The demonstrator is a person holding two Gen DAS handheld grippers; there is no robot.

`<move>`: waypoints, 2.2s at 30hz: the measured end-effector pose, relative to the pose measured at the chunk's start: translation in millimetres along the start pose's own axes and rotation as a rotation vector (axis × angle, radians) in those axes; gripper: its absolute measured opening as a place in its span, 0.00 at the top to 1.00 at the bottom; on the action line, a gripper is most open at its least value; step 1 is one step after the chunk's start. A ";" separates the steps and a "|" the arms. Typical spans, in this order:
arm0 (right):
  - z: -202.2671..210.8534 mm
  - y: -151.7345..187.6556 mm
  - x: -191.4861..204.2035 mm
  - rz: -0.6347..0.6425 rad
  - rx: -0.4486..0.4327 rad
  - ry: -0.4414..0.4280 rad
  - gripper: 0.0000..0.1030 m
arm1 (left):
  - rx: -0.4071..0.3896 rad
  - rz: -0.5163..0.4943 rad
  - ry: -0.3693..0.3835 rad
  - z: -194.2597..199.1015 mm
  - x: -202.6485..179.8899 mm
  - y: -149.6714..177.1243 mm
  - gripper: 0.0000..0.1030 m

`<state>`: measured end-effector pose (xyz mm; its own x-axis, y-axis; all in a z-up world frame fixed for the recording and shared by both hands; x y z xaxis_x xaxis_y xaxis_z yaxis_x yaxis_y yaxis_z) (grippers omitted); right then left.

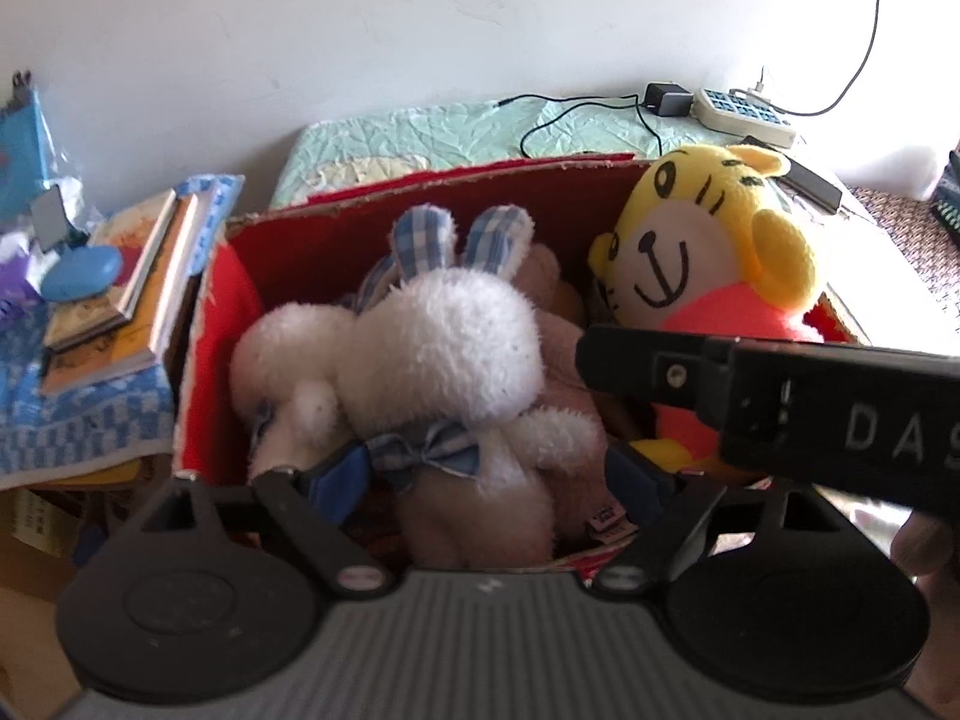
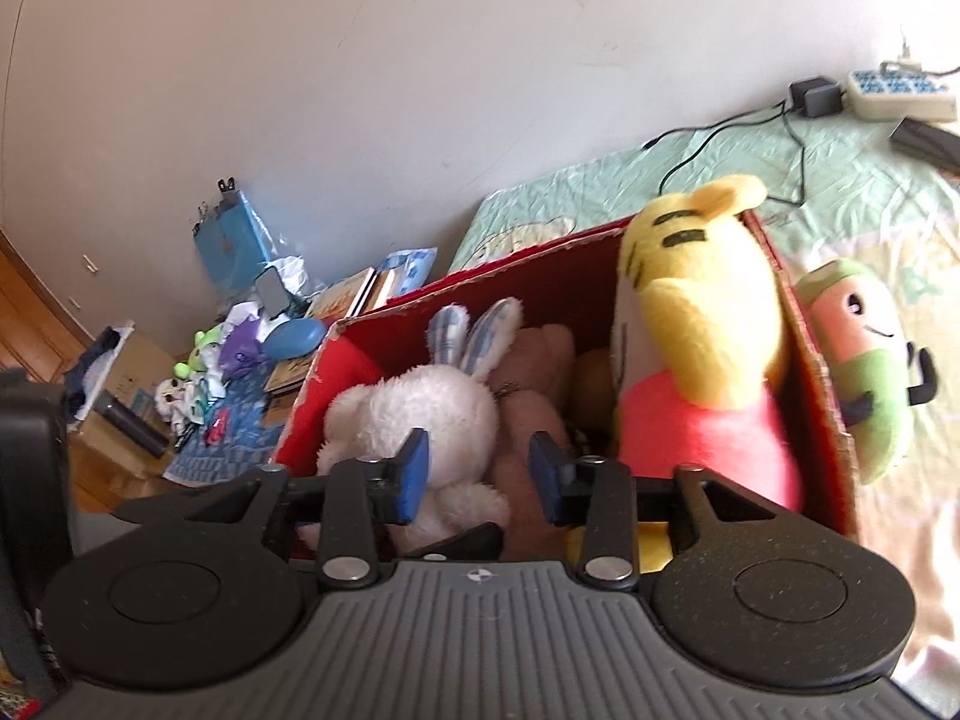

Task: Organize objects
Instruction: 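Lower the white bunny into the red box and open the right gripper, then move the right gripper from the box toward the green bean plush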

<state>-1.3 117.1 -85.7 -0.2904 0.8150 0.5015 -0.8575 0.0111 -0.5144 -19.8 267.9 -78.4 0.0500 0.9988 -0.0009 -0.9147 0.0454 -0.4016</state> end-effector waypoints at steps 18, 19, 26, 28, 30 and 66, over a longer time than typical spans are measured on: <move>29.9 21.7 -4.8 -0.001 -0.076 0.034 0.58 | -0.037 0.048 -0.064 36.1 -10.4 16.0 0.12; 31.6 22.9 -3.9 0.000 -0.077 0.037 0.58 | -0.037 0.050 -0.071 37.2 -11.4 17.4 0.12; 36.5 35.5 0.6 0.004 -0.058 0.063 0.58 | -0.024 0.053 -0.096 38.3 -17.4 32.2 0.12; 36.0 40.0 -1.9 -0.004 -0.044 0.068 0.58 | -0.004 0.055 -0.080 34.2 -19.3 37.4 0.11; 35.7 45.1 -4.4 -0.012 -0.033 0.079 0.58 | 0.015 0.053 -0.072 29.2 -22.1 43.3 0.10; 30.7 74.2 -47.3 -0.150 0.060 0.318 0.55 | 0.132 0.026 -0.094 -2.3 -43.8 60.3 0.04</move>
<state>-64.2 61.6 -126.2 -0.0207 0.9465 0.3221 -0.9065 0.1181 -0.4053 -76.2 226.9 -104.7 -0.0062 0.9969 0.0790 -0.9604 0.0161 -0.2783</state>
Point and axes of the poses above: each gripper's, at about its wrist camera, not at the fingertips, and z roughly against the way its jaws point, x to its left, y to its underside, the point moved 6 cm from there along -z, roughly the way its jaws point, and after that the axes turned 13 degrees about x, right-handed, at the moved point
